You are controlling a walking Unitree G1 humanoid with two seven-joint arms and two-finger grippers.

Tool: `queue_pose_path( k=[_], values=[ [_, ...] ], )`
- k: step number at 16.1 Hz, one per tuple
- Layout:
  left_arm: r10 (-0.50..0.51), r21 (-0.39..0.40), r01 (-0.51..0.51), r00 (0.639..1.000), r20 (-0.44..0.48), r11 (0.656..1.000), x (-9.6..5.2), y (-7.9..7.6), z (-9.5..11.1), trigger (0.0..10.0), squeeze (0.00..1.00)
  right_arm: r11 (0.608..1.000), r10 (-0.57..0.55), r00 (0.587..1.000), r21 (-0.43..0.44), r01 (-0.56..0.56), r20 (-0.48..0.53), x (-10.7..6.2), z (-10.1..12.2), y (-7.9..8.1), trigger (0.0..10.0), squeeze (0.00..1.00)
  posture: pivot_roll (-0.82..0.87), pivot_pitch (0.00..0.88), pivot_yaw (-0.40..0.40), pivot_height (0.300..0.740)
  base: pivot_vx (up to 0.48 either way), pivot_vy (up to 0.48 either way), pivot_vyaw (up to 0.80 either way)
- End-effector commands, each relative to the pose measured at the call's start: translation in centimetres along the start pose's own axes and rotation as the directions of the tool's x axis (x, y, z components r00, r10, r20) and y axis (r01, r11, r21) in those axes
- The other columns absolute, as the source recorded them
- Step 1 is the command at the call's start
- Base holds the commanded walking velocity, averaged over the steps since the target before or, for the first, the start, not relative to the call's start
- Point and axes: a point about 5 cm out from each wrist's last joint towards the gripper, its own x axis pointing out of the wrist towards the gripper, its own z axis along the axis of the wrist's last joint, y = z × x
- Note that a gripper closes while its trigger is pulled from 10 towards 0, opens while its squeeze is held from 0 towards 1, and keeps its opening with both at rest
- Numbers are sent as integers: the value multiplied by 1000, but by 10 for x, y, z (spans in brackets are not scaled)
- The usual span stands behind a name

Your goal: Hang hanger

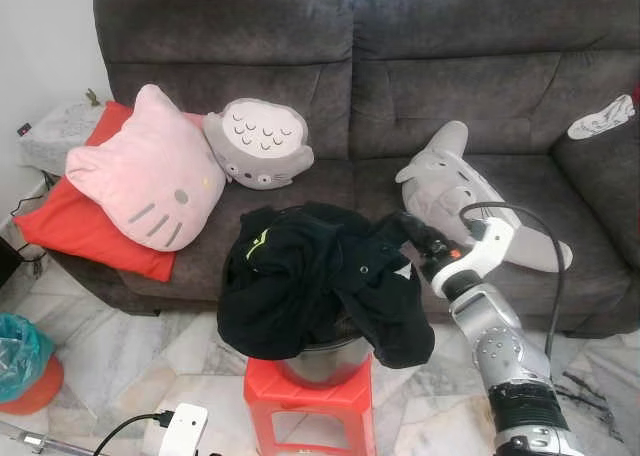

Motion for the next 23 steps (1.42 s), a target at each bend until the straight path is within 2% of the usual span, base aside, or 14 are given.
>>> queue_pose_path(
  k=[1,4,5,17,23],
  values=[
    [18,-3,-18,1000,0,1000,-1,5,0,10000,0,999,34,999,-12,-34,-18,4,-1,7,10000,0,-68,0,87,740,0,0,0],
    [18,-3,-18,1000,0,1000,-1,5,0,10000,0,998,55,998,-10,-56,-29,4,-4,10,10000,0,-68,0,87,740,0,0,0],
    [18,-2,-18,1000,0,1000,-1,5,0,10000,0,998,67,997,-11,-67,-34,5,-6,12,39,0,-68,0,88,740,0,0,0],
    [17,8,-17,1000,-4,1000,-1,5,0,10000,0,995,94,994,-24,-96,-56,5,-13,19,0,0,-66,0,86,740,0,0,0],
    [17,10,-17,1000,-4,1000,-1,5,-1,10000,0,986,146,986,-68,-151,-80,5,-18,28,0,0,-65,0,84,740,0,0,0]
  ],
)
